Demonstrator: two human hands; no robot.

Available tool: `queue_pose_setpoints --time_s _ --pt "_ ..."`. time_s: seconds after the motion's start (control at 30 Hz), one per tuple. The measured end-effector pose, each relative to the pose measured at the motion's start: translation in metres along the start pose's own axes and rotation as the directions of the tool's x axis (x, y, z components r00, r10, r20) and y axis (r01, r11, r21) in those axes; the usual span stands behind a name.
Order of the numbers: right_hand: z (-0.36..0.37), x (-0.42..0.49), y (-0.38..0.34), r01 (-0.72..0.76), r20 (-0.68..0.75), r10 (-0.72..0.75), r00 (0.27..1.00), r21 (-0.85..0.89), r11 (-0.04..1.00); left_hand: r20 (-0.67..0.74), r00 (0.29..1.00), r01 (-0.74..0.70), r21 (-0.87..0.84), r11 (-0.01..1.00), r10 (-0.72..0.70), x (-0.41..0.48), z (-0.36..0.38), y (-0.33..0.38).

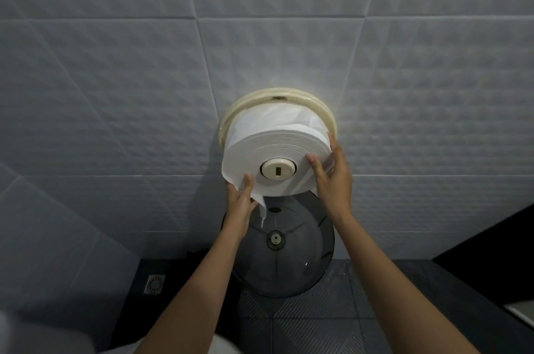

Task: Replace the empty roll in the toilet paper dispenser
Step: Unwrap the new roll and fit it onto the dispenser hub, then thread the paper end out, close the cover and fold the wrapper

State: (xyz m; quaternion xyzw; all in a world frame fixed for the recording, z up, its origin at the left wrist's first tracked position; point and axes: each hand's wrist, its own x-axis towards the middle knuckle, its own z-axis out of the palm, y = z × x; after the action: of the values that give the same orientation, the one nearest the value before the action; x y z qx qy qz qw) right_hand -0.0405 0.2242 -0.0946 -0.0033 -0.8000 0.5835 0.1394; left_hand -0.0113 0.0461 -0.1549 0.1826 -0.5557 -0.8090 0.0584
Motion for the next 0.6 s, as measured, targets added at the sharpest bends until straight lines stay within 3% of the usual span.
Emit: queue_pose_setpoints --time_s 0.13,0.23,0.33,0.47,0.53,0.6 --pt "0.0 -0.017 0.017 -0.035 0.013 0.036 0.999 -0.018 0.999 0.05 0.998 0.035 0.087 0.996 -0.04 0.004 -0.004 -0.018" --pt "-0.006 -0.056 0.035 -0.062 0.038 0.067 0.997 -0.135 0.989 0.095 0.995 0.031 0.13 0.991 -0.044 0.004 -0.007 -0.031" --pt "-0.018 -0.1 0.061 0.06 0.195 -0.001 0.981 -0.3 0.952 0.088 0.993 0.051 0.228 0.972 -0.073 0.004 -0.015 -0.045" --pt "-0.029 -0.142 0.102 0.266 0.541 0.083 0.837 -0.535 0.802 0.064 0.994 0.067 0.331 0.941 -0.093 -0.014 -0.025 -0.05" --pt "-0.03 -0.157 0.118 0.346 0.617 0.133 0.776 -0.592 0.728 0.054 0.993 0.075 0.417 0.906 -0.106 -0.029 -0.032 -0.053" --pt "-0.029 -0.159 0.123 0.389 0.635 0.129 0.761 -0.607 0.693 0.103 0.992 0.002 0.541 0.841 -0.069 -0.045 -0.045 -0.057"
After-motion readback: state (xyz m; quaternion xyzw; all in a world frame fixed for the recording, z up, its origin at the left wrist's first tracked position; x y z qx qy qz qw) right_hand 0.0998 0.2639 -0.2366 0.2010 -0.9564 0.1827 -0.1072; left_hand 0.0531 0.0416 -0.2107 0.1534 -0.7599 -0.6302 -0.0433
